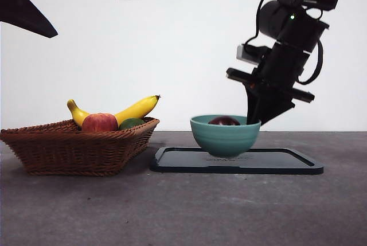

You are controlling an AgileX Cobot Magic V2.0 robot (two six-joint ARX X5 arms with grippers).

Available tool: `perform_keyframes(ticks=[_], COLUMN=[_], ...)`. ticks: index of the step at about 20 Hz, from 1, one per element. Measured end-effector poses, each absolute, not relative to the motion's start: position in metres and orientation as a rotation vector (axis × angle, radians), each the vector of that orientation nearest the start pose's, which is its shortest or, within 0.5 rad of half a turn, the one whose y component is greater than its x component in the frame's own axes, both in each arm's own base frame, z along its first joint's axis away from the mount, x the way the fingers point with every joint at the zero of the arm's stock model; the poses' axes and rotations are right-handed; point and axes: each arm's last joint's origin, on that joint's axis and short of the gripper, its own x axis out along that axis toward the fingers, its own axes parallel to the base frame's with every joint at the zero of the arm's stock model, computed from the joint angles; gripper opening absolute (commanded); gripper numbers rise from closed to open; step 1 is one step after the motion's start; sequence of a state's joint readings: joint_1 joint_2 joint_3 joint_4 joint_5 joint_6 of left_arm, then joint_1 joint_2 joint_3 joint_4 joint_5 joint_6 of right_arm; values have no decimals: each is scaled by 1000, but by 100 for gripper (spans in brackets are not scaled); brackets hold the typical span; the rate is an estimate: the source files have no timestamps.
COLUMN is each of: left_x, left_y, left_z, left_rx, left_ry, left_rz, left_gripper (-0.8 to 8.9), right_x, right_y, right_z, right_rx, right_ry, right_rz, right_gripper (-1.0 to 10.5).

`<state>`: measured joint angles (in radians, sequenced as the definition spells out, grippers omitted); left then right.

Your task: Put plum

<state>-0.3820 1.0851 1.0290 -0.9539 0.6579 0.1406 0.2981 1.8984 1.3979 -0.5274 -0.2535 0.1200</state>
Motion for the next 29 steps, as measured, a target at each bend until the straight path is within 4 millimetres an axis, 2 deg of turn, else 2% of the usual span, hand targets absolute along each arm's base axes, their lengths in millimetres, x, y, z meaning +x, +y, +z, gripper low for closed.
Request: perform_keyframes(ticks=[3,7,8,9,10,11,13,14,15,17,19,22,26,29], left_x=[172,172,172,172,172,172,172,172,172,172,173,172,172,172], left_y=[-88,-88,-88,-88,-88,-88,-88,-88,-88,-88,-88,-88,-88,-88], left_z=[306,306,306,306,306,306,306,306,306,306,306,306,306,306], left_rx=[-28,-28,-28,-28,-28,-28,-28,-28,-28,-28,-28,-28,-28,-28], left_ry=[973,973,973,973,973,973,973,973,973,973,973,973,973,973], left_rz=[-1017,-1017,-1017,-1017,-1017,-1017,-1017,-1017,-1017,-1017,-1017,-1017,-1017,-1017], left_gripper=[373,373,373,373,374,374,374,374,373,374,374,374,374,374], right_x=[382,382,382,382,381,381,380,377,372,354,323,275,223,187], right_y=[123,123,123,123,123,123,123,122,120,115,105,91,75,65], right_z=[198,198,198,198,198,198,209,221,243,288,327,366,398,393], right_rx=[85,87,87,88,89,91,94,95,97,102,93,56,33,36], right_ry=[1083,1085,1086,1086,1090,1106,1093,1067,1020,917,864,827,738,716], right_rz=[433,435,435,435,435,430,430,434,442,461,474,494,513,526], right_gripper=[13,16,79,189,239,239,239,239,239,239,239,239,239,238])
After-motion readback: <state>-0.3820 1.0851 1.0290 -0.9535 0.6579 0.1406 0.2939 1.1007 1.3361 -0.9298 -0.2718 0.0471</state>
